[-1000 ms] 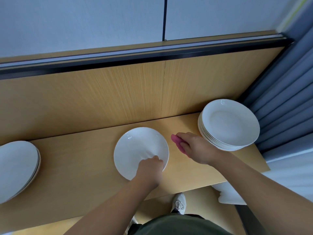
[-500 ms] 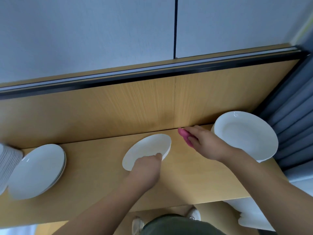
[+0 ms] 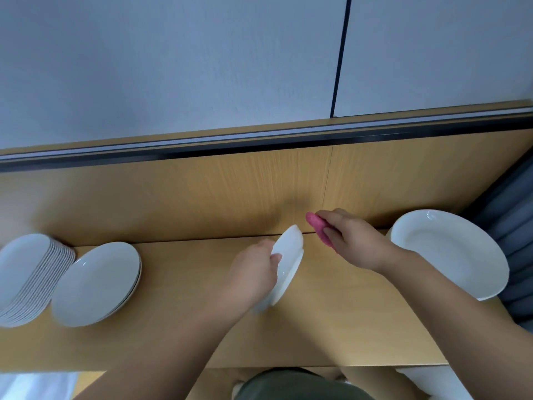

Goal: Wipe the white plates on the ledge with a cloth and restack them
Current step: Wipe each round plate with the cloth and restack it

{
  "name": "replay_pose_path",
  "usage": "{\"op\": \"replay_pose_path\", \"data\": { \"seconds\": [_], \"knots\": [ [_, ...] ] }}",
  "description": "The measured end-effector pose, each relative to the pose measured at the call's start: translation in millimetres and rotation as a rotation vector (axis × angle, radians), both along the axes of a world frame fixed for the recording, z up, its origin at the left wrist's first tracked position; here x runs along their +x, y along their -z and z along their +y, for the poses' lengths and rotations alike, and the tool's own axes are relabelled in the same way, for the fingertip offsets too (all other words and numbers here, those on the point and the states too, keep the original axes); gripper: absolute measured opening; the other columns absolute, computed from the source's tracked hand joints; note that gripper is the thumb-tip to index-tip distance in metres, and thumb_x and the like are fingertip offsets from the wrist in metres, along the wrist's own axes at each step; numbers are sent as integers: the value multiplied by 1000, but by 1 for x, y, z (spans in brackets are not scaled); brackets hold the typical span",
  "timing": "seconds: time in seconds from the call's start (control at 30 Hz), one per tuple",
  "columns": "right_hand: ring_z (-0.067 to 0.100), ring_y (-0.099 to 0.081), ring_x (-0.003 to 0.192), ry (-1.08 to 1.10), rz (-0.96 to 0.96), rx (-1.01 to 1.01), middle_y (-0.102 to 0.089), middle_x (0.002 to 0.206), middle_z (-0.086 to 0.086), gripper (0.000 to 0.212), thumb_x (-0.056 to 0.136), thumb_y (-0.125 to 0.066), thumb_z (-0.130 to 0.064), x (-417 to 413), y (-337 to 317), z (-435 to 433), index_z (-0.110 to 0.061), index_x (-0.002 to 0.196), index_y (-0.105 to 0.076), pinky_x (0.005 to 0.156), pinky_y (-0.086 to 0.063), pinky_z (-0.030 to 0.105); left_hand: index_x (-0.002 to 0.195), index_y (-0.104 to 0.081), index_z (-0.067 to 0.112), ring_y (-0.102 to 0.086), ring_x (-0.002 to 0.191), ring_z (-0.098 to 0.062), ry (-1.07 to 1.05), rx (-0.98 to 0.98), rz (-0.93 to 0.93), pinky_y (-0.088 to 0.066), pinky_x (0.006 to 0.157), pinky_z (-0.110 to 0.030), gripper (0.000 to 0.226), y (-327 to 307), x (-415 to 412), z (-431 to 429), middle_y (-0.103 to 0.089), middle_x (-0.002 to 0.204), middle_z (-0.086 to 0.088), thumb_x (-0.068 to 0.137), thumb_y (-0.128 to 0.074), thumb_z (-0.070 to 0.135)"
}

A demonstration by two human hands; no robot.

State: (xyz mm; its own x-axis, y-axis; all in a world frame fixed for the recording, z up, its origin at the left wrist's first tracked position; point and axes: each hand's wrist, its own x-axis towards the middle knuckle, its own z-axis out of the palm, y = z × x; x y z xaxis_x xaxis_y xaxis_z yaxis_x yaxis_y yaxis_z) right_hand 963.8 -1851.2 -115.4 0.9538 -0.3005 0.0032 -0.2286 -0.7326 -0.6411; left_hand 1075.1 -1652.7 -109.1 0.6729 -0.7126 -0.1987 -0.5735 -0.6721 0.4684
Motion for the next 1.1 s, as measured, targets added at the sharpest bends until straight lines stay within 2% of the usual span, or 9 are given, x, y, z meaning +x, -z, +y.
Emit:
{"op": "replay_pose_path", "data": {
  "seconds": [0.13,0.3,0.43,0.57,0.67,0.73,0.87,0.97,1.1],
  "knots": [
    [19,-55,81,-20,14,-13,-52,92,-2,16,100,-42,-14,6,-2,6,-18,104,-57,77,-49,43,106,-55,18,-54,86,-19,-41,-54,69,-41,70,-32,21,1,3,5,-58,93,3,100,-40,30],
    [17,-56,82,-44,25,-22,-52,96,-2,23,101,-43,-15,18,-1,16,-21,118,-57,78,-49,38,108,-56,16,-56,86,-18,-106,-103,155,-43,71,-32,21,0,15,15,-60,96,-1,101,-40,27],
    [17,-56,83,-84,48,-28,-51,96,-3,21,101,-41,-16,37,0,26,-22,115,-56,80,-49,39,104,-52,22,-55,82,-16,-163,-144,172,-43,68,-32,12,-4,32,34,-58,92,4,96,-43,19],
    [16,-55,85,-143,65,-27,-48,97,-8,27,102,-41,-19,65,5,45,-27,124,-54,82,-49,37,133,-38,35,-51,107,-19,-115,-61,220,-48,84,-34,57,-4,54,59,-49,125,5,82,-54,15],
    [17,-55,87,-205,95,-49,-49,105,-5,35,103,-39,-27,90,6,65,-27,136,-49,81,-46,30,149,-24,36,-46,112,-20,-82,68,231,-45,88,-29,88,5,66,80,-36,131,-2,77,-74,24],
    [17,-55,92,-242,103,-62,-49,113,-3,41,102,-35,-36,103,5,74,-27,140,-46,82,-44,27,151,-22,34,-46,112,-20,-86,98,218,-41,83,-24,92,11,67,88,-34,132,-4,77,-76,24],
    [20,-56,99,-295,138,-117,-52,116,0,41,104,-33,-39,145,23,100,-27,141,-46,87,-47,34,152,-19,32,-45,117,-23,-148,87,282,-39,81,-23,95,32,78,108,-35,135,-6,77,-76,24],
    [19,-54,106,-378,172,-132,-53,119,-2,39,105,-33,-34,167,47,115,-31,142,-45,89,-47,35,151,-21,28,-43,123,-23,-190,29,350,-38,86,-22,93,45,83,119,-37,139,-8,77,-76,21],
    [12,-43,126,-458,229,-66,-47,140,-11,42,105,-30,-31,178,72,131,-34,145,-41,103,-39,31,148,-31,26,-43,124,-22,-245,-56,401,-40,94,-25,88,58,89,128,-42,139,-6,74,-78,17]
  ]
}}
